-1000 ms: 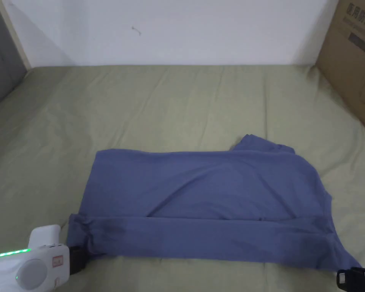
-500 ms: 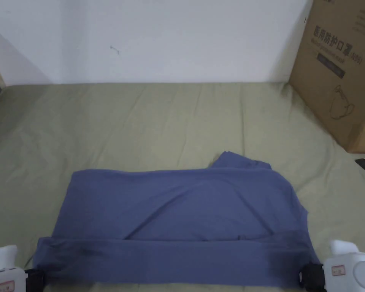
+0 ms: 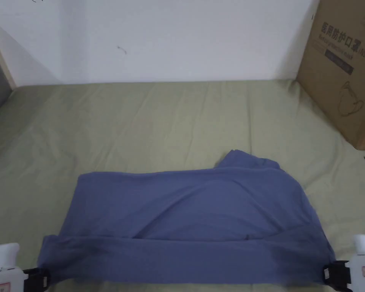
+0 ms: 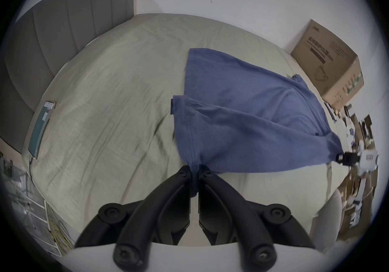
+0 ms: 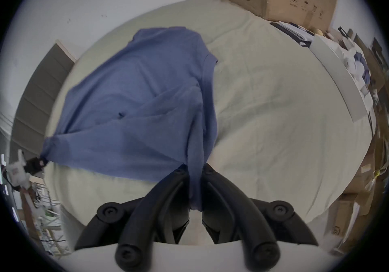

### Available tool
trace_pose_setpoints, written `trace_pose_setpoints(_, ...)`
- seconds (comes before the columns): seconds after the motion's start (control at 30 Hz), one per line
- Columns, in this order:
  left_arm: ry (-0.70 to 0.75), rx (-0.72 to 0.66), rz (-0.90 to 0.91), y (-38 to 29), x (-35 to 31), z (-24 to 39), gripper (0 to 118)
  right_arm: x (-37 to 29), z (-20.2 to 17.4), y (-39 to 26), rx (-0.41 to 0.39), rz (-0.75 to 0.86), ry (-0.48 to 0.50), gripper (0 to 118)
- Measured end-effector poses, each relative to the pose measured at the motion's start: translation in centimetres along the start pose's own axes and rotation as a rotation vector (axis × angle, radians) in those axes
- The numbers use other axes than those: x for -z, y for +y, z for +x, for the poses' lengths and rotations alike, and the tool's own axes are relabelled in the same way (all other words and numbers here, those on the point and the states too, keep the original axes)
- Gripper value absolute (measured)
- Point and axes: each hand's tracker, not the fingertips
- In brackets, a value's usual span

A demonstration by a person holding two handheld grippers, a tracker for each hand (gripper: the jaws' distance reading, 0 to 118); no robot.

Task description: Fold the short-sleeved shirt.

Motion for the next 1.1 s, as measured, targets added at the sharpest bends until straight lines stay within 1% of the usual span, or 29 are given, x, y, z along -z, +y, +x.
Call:
trace_pose_setpoints(0.07,0.025,0.020,-0.002,-1.6,-1.4,-0.1,4,-1.9,0.4,-1.4,-0.017,-0.007,-0.031,9)
trace_pose_setpoints(0.1,0.035,0.015,-0.006,-2.6,-2.1,-0.3,4,-2.5,0.7,-2.5,-0.042,-0.018,-0.044,9)
trace_pose_setpoints(0.13,0.033,0.001,-0.009,-3.8,-2.5,-0.7,4,-2.8,1.1,-3.6,-0.042,-0.033,-0.047,9)
trace_pose_setpoints(0.2,0.010,-0.062,-0.035,-6.1,-2.6,-1.4,4,-2.6,1.8,-6.0,-0.008,-0.095,-0.031,9)
trace_pose_setpoints(0.3,0.035,-0.055,-0.105,-9.4,-0.8,-1.3,4,-0.5,2.6,-8.3,0.014,-0.116,-0.032,9)
trace_pose_setpoints(0.33,0.028,-0.058,-0.114,-9.9,0.2,-1.6,4,0.0,2.5,-8.6,0.038,-0.122,-0.034,14)
trace_pose_setpoints(0.37,0.023,-0.058,-0.101,-10.2,0.4,-1.6,4,0.1,2.4,-8.5,0.050,-0.125,-0.034,38)
trace_pose_setpoints(0.4,0.032,-0.073,-0.052,-10.1,0.1,-1.3,4,0.1,2.2,-8.3,0.051,-0.135,-0.053,59)
trace_pose_setpoints(0.43,0.025,-0.078,-0.054,-9.9,-0.2,-1.5,7,-0.2,1.8,-7.9,0.043,-0.128,-0.057,82)
trace_pose_setpoints(0.47,0.026,-0.086,-0.052,-9.4,-0.3,-1.6,22,-0.6,1.7,-7.7,0.029,-0.114,-0.061,98)
trace_pose_setpoints(0.57,0.061,-0.100,-0.015,-8.1,-1.8,-1.6,87,-2.8,1.3,-6.3,-0.031,-0.053,-0.095,96)
trace_pose_setpoints(0.6,0.069,-0.098,0.020,-7.5,-2.6,-1.8,95,-3.6,1.1,-5.8,-0.044,-0.030,-0.115,95)
trace_pose_setpoints(0.63,0.072,-0.097,0.064,-6.9,-3.5,-1.7,96,-4.4,0.9,-5.3,-0.055,-0.003,-0.125,92)
trace_pose_setpoints(0.67,0.066,-0.098,0.094,-6.4,-4.4,-1.4,96,-5.1,0.7,-5.0,-0.063,0.016,-0.117,81)
trace_pose_setpoints(0.7,0.043,-0.104,0.125,-5.7,-5.2,-1.1,96,-5.6,0.6,-4.4,-0.068,0.037,-0.093,63)
trace_pose_setpoints(0.73,0.019,-0.117,0.149,-5.2,-5.7,-1.0,92,-6.0,0.3,-4.0,-0.059,0.058,-0.077,42)
trace_pose_setpoints(0.77,0.000,-0.131,0.167,-4.6,-6.1,-0.6,73,-6.2,0.0,-3.7,-0.053,0.067,-0.073,19)
trace_pose_setpoints(0.8,-0.011,-0.128,0.196,-4.1,-6.4,-0.2,48,-6.0,-0.3,-3.2,-0.042,0.065,-0.064,8)
trace_pose_setpoints(0.83,-0.018,-0.111,0.213,-3.7,-6.4,0.4,16,-5.7,-0.6,-2.8,-0.005,0.055,-0.056,2)
trace_pose_setpoints(0.87,0.004,-0.101,0.211,-3.4,-6.0,1.1,6,-5.3,-0.8,-2.6,0.031,0.048,-0.050,0)
trace_pose_setpoints(0.9,0.045,-0.072,0.219,-3.1,-5.5,2.0,6,-4.9,-1.0,-2.5,0.059,0.056,-0.032,0)
trace_pose_setpoints(0.93,0.068,-0.034,0.229,-3.1,-4.9,2.6,0,-4.5,-1.2,-2.3,0.070,0.063,0.001,0)
trace_pose_setpoints(0.97,0.065,-0.034,0.219,-2.9,-4.3,2.9,0,-4.0,-1.3,-2.0,0.063,0.055,0.017,0)
trace_pose_setpoints(1.0,0.055,-0.048,0.195,-2.6,-3.7,3.5,0,-3.6,-1.6,-1.7,0.055,0.053,0.010,0)
trace_pose_setpoints(1.03,0.026,-0.097,0.182,-2.3,-3.1,3.6,0,-3.2,-2.0,-1.1,0.042,0.049,0.014,0)
trace_pose_setpoints(1.1,-0.028,-0.127,0.178,-1.4,-2.3,3.8,0,-2.2,-2.5,0.6,0.009,0.041,0.014,0)
